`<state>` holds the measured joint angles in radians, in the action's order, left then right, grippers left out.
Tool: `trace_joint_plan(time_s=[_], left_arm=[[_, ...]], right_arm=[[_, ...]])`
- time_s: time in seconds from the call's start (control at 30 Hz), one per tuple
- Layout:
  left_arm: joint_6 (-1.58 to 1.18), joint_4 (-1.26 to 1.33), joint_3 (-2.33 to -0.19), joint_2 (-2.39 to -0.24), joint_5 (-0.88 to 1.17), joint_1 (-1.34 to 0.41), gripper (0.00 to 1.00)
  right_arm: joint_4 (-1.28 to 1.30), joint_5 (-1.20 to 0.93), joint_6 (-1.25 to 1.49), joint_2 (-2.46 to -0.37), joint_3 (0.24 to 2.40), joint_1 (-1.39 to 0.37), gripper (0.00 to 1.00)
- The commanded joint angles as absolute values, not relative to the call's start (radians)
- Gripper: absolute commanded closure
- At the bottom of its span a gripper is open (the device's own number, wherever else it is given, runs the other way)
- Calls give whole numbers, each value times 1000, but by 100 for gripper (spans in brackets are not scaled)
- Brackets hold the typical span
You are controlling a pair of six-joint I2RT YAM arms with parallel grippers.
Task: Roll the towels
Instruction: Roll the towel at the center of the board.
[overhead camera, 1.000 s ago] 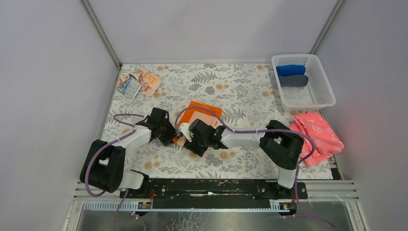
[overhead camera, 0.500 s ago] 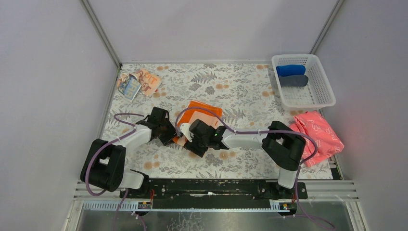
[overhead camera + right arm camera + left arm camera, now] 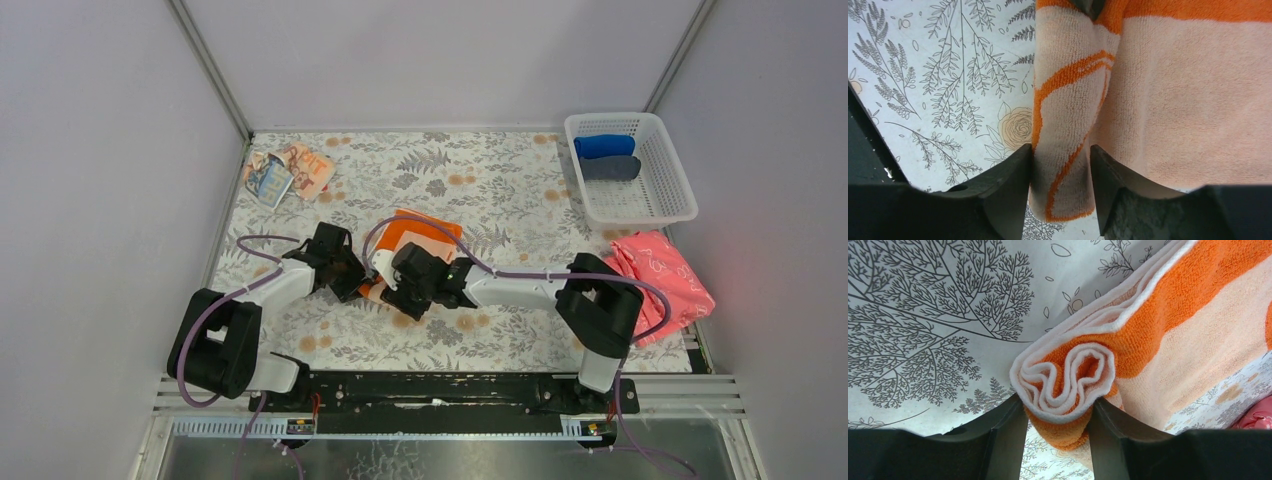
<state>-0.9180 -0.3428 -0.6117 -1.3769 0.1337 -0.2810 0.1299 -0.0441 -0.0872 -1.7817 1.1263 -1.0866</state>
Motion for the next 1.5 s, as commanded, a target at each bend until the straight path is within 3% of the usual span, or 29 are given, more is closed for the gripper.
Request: trace_joint_plan(time_s=[0.0, 0.1, 0.17, 0.27, 0.37, 0.73, 1.03, 1.3, 1.47], left_arm=[[-891, -399, -604, -1408, 72, -287, 56], [-891, -400, -604, -1405, 71, -287, 56], [-896, -410, -606, -1393, 66, -287, 56], [-911, -424, -603, -1349, 38, -285, 52], [-925, -429, -602, -1302, 35, -281, 40], [-999, -378, -551, -1119, 127, -272, 20], [-1009, -276, -515, -1128, 199, -272, 19], [-1041, -146, -497, -1207, 231, -270, 21], [-1048, -154, -503, -1280, 182, -261, 28]], right_arm=[[112, -48, -64, -1816, 1132, -1098, 51], [105, -83, -48, -1827, 1127, -1096, 68], [88, -143, -24, -1827, 1121, -1084, 85], [66, -266, 24, -1827, 1115, -1039, 99], [42, -421, 91, -1845, 1114, -974, 100], [-239, -877, 425, -1984, 1021, -797, 100], [-525, -1039, 746, -2145, 937, -686, 100], [-442, -1048, 789, -2229, 966, -646, 98], [-391, -1032, 783, -2236, 982, -635, 97]])
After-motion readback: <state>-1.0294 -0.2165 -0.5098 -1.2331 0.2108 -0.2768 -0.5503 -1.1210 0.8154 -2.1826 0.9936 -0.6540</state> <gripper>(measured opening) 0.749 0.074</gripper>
